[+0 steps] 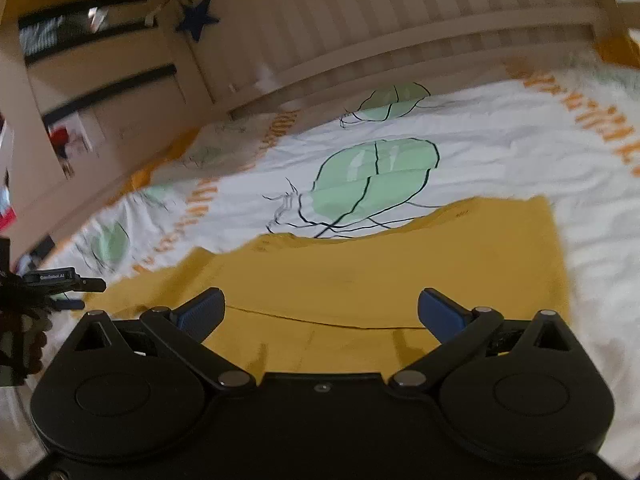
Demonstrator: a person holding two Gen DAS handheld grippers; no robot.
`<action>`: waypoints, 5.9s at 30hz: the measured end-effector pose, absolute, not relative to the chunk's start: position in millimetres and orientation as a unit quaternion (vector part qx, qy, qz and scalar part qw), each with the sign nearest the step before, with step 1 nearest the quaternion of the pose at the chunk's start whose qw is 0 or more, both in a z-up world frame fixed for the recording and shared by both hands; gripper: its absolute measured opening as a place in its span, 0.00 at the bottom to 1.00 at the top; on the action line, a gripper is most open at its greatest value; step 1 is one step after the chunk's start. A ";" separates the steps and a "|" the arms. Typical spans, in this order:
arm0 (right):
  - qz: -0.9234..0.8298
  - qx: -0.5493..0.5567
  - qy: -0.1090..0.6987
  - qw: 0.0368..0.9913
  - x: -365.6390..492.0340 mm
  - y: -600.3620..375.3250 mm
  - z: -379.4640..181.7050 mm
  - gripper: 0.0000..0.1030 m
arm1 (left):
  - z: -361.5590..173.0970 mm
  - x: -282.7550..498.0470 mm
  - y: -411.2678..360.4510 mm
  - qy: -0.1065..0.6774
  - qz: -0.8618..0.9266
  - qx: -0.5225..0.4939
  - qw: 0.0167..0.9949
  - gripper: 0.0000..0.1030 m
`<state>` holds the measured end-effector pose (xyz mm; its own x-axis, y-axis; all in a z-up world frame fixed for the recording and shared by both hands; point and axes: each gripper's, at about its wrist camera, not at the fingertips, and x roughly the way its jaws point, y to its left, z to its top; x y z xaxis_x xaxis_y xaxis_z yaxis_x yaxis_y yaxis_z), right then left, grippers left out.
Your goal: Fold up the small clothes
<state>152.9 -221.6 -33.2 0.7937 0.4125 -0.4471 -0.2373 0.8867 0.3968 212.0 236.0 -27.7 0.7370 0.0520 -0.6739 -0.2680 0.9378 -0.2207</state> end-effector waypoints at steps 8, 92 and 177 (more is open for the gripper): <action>0.193 0.196 0.265 0.924 150.5 -195.2 -37.6 1.00 | -45.2 208.6 320.1 0.348 0.180 -0.225 0.892 0.98; 0.007 0.238 0.313 0.919 175.9 -291.6 -15.7 1.00 | -12.4 265.4 -82.0 0.312 -0.224 -0.061 0.921 0.42; 0.000 0.059 0.352 0.934 251.4 -280.9 -51.8 0.11 | -98.0 223.5 66.0 0.442 -0.035 -0.038 0.896 0.53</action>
<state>251.4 -280.9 -51.8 0.7524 0.0411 -0.6574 0.0419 0.9931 0.1099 223.5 66.0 -98.0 0.6077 -0.0964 -0.7883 0.0296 0.9947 -0.0988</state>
